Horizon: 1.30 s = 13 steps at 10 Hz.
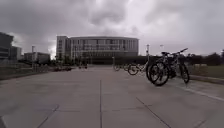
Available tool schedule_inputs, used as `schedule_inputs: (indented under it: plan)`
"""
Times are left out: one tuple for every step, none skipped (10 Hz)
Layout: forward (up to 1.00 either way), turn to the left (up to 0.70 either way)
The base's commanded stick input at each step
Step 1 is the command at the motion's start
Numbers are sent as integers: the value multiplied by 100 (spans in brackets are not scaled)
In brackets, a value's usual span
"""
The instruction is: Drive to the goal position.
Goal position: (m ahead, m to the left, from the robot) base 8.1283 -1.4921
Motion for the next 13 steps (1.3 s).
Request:
schedule_inputs:
  plan:
    - [100, 14]
    - [100, 15]
    - [100, 13]
    - [100, 13]
    - [100, 13]
    - [100, 13]
    - [100, 17]
    - [100, 21]
    - [100, 13]
    - [100, 10]
    - [100, 8]
    - [100, 2]
    - [100, 0]
